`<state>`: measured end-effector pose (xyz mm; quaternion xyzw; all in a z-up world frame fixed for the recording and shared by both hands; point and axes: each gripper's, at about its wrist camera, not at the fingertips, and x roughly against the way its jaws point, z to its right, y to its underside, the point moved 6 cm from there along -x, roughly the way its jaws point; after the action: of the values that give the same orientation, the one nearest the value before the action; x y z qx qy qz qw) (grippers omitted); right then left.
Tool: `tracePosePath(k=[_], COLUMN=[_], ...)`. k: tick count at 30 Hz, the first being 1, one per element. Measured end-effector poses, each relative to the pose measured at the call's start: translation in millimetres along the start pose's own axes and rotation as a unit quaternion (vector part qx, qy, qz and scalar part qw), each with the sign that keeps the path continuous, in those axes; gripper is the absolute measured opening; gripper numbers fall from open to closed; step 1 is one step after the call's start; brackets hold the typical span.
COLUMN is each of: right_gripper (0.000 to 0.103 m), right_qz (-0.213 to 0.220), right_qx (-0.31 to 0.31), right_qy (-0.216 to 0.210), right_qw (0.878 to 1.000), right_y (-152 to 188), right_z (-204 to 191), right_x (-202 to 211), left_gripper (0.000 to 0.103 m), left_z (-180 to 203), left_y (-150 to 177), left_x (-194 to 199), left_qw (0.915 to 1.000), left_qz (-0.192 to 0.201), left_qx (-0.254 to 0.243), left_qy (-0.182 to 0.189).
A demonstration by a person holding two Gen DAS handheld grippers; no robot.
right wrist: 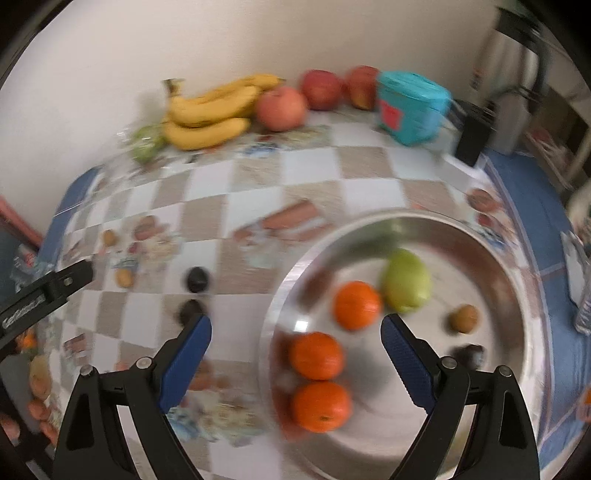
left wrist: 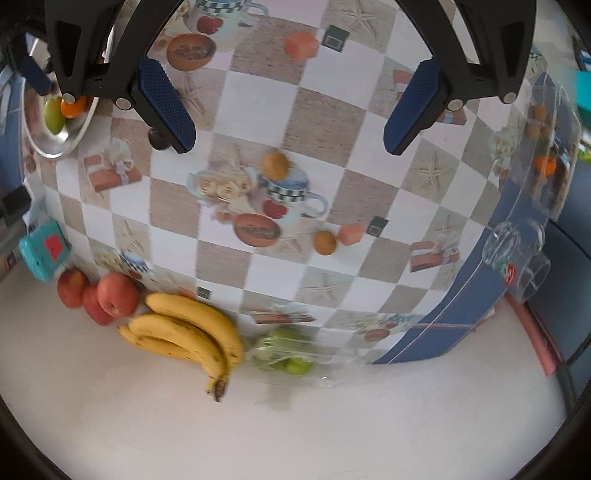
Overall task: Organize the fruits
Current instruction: 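Move both tools back toward the two dark plums beside the bowl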
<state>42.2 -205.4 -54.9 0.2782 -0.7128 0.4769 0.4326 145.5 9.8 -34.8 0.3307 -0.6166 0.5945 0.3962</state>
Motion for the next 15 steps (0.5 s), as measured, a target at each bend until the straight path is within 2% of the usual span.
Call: tracePosePath(k=[9,15], right_gripper=[0.093,0.093], right_qz=[0.009,0.004], right_qx=[0.050,0.074], right_qy=[-0.046,-0.035], right_qw=[0.998,0.997], right_y=[-3,2], right_z=[-58,-73], right_x=[-6,-17], left_gripper=[0.103,0.102], left_z=[-43,-54], left_y=[-12,-17], left_x=[-7,-15], left_qw=[0.9980,0.9970], left_qz=[-0.008,-0.007], left_qx=[0.054,0.064], left_qy=[0.031,0.042])
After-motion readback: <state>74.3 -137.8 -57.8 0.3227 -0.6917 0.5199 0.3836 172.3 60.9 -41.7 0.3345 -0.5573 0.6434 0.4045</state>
